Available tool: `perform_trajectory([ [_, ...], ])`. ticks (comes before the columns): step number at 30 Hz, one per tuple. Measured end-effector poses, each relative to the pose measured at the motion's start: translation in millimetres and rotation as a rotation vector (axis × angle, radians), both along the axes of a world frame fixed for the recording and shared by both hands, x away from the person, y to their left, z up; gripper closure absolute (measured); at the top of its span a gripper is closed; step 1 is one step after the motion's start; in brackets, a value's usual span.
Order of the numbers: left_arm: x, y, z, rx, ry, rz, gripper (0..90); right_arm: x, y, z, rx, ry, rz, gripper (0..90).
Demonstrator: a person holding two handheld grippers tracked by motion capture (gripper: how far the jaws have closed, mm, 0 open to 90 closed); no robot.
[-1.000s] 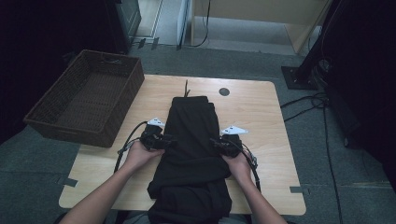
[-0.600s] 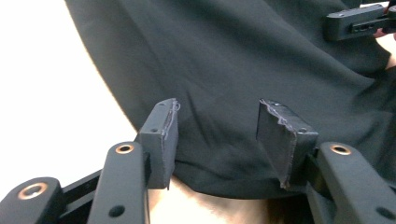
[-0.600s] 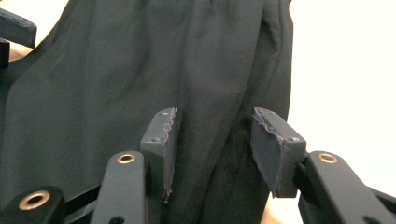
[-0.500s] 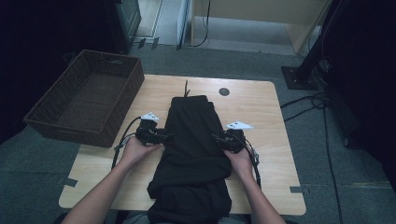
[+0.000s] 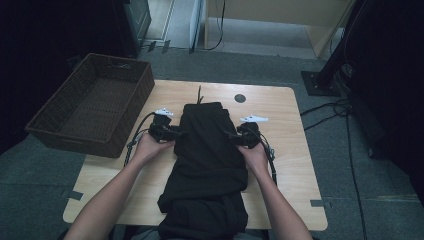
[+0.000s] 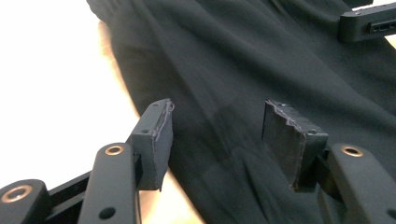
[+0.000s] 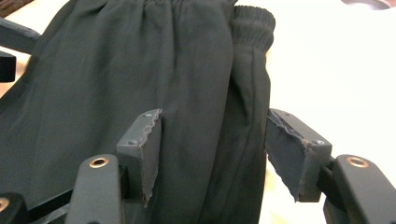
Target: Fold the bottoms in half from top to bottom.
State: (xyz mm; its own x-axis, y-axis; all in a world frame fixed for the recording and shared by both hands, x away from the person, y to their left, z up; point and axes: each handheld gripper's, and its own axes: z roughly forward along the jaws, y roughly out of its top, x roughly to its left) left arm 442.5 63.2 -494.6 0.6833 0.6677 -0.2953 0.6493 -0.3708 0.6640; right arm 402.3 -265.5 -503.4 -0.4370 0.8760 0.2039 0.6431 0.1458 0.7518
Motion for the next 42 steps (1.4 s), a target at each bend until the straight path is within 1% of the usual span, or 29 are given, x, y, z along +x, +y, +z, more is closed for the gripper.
perform_trajectory([
  [2, 2.1, 0.0, -1.4, 0.001, -0.013, 0.016, 42.3, 7.3, 1.8, -0.5, 0.021, 0.017, -0.012, 36.0],
  [3, 2.9, -0.1, -2.8, 0.006, -0.012, 0.021, 42.1, 9.2, 2.6, -1.0, 0.026, 0.02, -0.016, 35.3],
  [4, 3.7, -0.4, -4.9, 0.01, -0.007, 0.025, 41.8, 11.6, 4.0, -2.2, 0.024, 0.019, -0.015, 34.4],
  [5, 4.4, -0.8, -7.1, 0.015, 0.006, 0.026, 41.5, 13.9, 5.8, -3.6, 0.013, 0.028, -0.015, 33.2],
  [7, 4.6, -2.0, -10.7, 0.034, 0.018, 0.022, 41.1, 17.4, 8.8, -8.0, 0.0, 0.048, -0.017, 31.7],
  [8, 4.3, -2.4, -11.3, 0.027, 0.015, 0.022, 41.0, 17.9, 10.0, -10.1, -0.008, 0.057, -0.02, 31.4],
  [11, 3.9, -4.2, -11.2, 0.03, 0.014, 0.016, 41.4, 16.3, 12.7, -12.6, -0.033, 0.037, -0.024, 32.1],
  [13, 2.9, -6.2, -11.4, 0.03, 0.014, 0.007, 43.1, 14.6, 15.2, -13.3, -0.05, 0.022, -0.017, 33.3],
  [14, 2.3, -7.1, -11.6, 0.026, 0.017, 0.0, 44.0, 13.4, 17.1, -13.8, -0.068, 0.011, -0.014, 34.0],
  [16, 0.9, -9.3, -12.0, 0.024, 0.018, -0.018, 50.3, 9.8, 20.8, -15.4, -0.113, -0.018, -0.009, 36.4],
  [17, 0.5, -10.1, -11.9, 0.029, 0.019, -0.023, 53.3, 8.5, 20.6, -16.3, -0.109, -0.029, -0.008, 37.9],
  [19, -1.3, -13.4, -12.4, 0.027, 0.022, -0.032, 59.9, 6.0, 19.9, -17.7, -0.093, -0.042, -0.015, 46.3],
  [20, -2.0, -14.8, -12.3, 0.034, 0.022, -0.037, 63.4, 4.1, 20.3, -18.4, -0.082, -0.052, -0.007, 52.6],
  [21, -2.8, -16.2, -12.6, 0.035, 0.022, -0.043, 67.7, 2.6, 20.9, -18.4, -0.072, -0.051, 0.0, 61.0],
  [22, -3.5, -17.0, -12.6, 0.035, 0.027, -0.048, 70.1, 0.6, 21.7, -17.9, -0.047, -0.035, 0.012, 69.1],
  [24, -7.1, -18.2, -12.7, 0.046, 0.032, -0.061, 80.1, -2.3, 20.7, -17.6, -0.007, -0.007, 0.024, 76.2],
  [25, -8.9, -18.5, -13.2, 0.038, 0.032, -0.062, 83.9, -3.6, 18.8, -17.4, 0.021, 0.018, 0.027, 78.7],
  [26, -9.7, -18.4, -12.8, 0.03, 0.04, -0.065, 86.3, -3.6, 16.2, -16.8, 0.049, 0.046, 0.025, 80.0],
  [27, -9.8, -18.5, -11.8, 0.027, 0.043, -0.067, 86.9, -2.6, 13.2, -15.7, 0.068, 0.073, 0.015, 80.7],
  [28, -9.3, -19.2, -9.9, 0.027, 0.037, -0.062, 87.3, -1.0, 10.7, -14.0, 0.082, 0.088, 0.002, 81.2],
  [29, -7.7, -19.8, -6.8, 0.027, 0.026, -0.057, 87.5, 0.4, 8.8, -11.4, 0.091, 0.084, -0.006, 81.5],
  [31, -1.1, -21.3, 2.3, 0.02, 0.005, -0.037, 87.6, 6.0, 6.4, -3.6, 0.086, 0.066, -0.018, 81.6],
  [33, 8.5, -23.9, 16.8, 0.013, -0.027, -0.022, 87.6, 14.9, 4.3, 7.6, 0.094, 0.05, -0.039, 81.6],
  [34, 13.4, -25.0, 24.5, 0.01, -0.038, -0.016, 87.6, 21.0, 2.8, 16.3, 0.104, 0.035, -0.052, 81.7],
  [35, 18.4, -26.0, 32.4, 0.006, -0.052, -0.008, 87.6, 25.9, 2.2, 23.9, 0.115, 0.019, -0.062, 81.7],
  [37, 27.4, -27.2, 46.7, 0.007, -0.085, 0.003, 87.6, 34.5, 1.6, 38.0, 0.114, -0.021, -0.075, 81.7],
  [39, 39.1, -25.8, 66.3, -0.012, -0.131, 0.03, 87.5, 44.9, 2.4, 54.7, 0.112, -0.069, -0.08, 81.5],
  [40, 42.5, -24.9, 72.9, -0.02, -0.147, 0.04, 87.6, 51.2, 3.4, 65.8, 0.107, -0.098, -0.085, 81.2],
  [42, 48.4, -22.5, 87.6, -0.034, -0.185, 0.046, 87.5, 58.9, 4.4, 81.2, 0.11, -0.133, -0.093, 80.0],
])
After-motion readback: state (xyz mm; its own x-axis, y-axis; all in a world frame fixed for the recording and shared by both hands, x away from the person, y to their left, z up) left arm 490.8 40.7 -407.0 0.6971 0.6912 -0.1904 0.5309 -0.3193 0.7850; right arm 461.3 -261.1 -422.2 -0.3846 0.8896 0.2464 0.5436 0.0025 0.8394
